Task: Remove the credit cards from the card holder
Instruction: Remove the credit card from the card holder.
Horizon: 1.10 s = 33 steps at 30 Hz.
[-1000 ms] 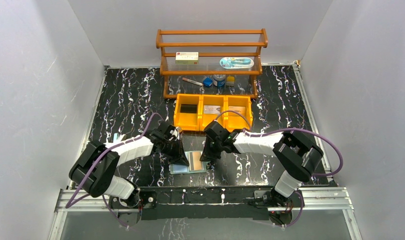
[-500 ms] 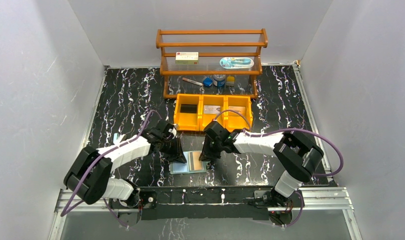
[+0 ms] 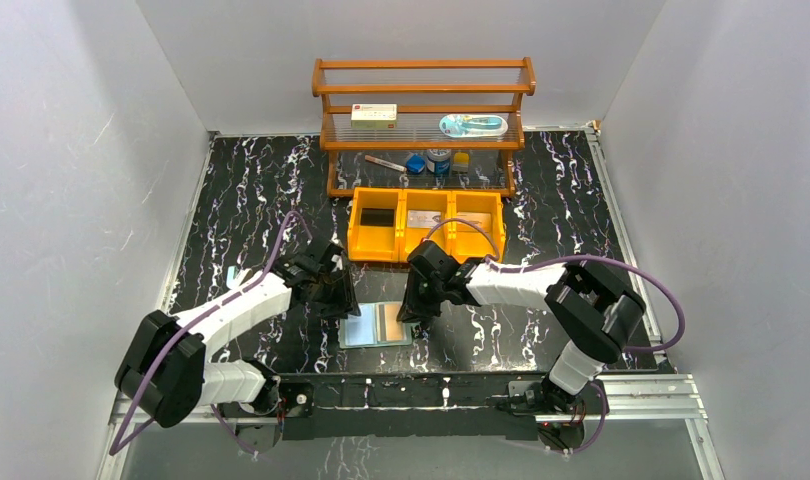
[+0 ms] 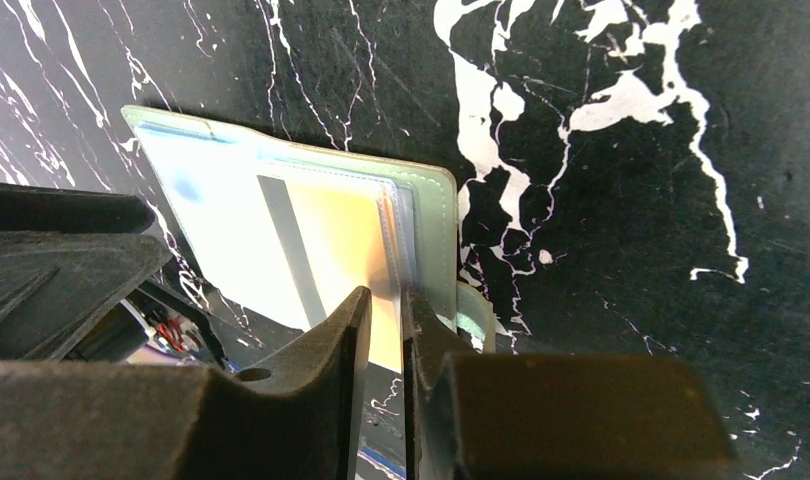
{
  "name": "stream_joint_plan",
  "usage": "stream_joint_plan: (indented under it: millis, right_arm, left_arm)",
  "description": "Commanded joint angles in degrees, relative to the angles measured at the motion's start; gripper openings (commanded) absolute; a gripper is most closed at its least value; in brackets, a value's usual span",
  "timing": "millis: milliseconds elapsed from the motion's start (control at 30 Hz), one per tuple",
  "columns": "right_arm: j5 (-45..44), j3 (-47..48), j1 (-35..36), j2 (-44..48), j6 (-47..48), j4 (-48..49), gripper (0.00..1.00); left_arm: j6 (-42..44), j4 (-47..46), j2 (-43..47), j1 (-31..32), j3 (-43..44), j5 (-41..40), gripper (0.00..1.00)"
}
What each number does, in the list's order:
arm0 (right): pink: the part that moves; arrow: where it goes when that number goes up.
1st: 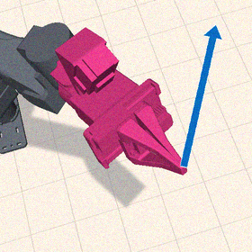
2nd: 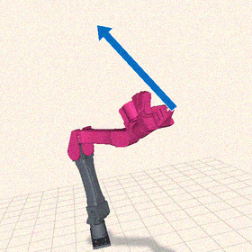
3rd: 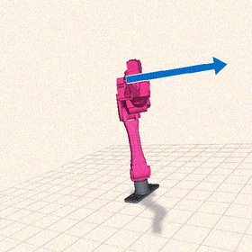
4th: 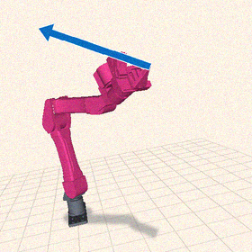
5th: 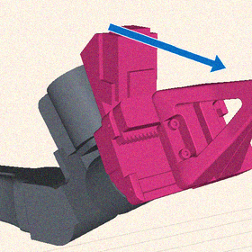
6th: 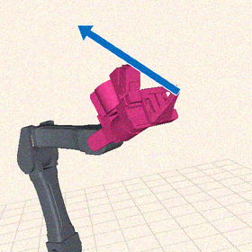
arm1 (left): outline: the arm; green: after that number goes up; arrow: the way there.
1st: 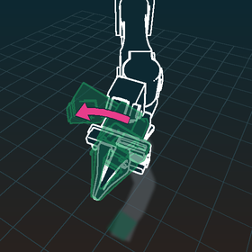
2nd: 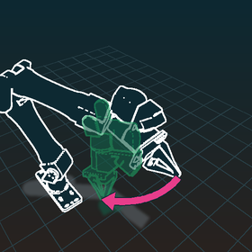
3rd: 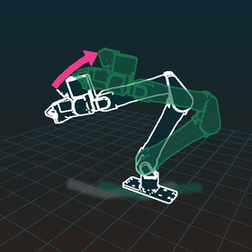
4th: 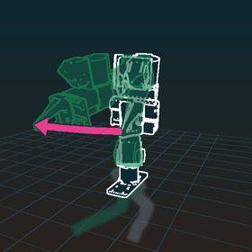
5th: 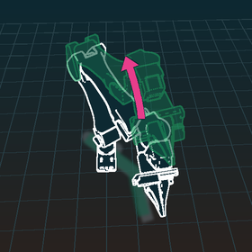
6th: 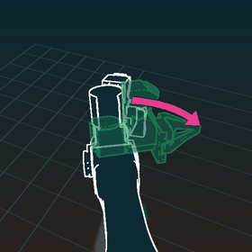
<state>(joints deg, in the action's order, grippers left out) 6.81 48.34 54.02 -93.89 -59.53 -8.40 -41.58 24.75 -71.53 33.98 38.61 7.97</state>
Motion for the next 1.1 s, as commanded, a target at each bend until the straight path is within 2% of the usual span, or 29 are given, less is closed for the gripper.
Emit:
stream_joint_plan:
  millis: [0,300,667,1067]
  right_arm:
    - [1.5,2.1,-0.1,0.0,1.3,2.9,0.25]
    - [6.1,3.1,-0.1,-0.7,0.7,6.9,0.26]
    - [4.4,3.5,-0.1,2.2,0.9,6.4,0.26]
    - [9.3,4.5,-0.1,2.1,0.6,10.9,0.26]
  left_arm:
    - [-0.2,3.3,1.9,0.3,-2.3,-1.8,0.35]
    - [-1.3,-3.8,1.8,0.3,-7.4,7.4,0.28]
    - [-1.2,-4.0,1.8,0.3,-6.9,7.2,0.26]
    - [-0.9,-2.8,2.4,0.3,-5.5,5.8,0.26]
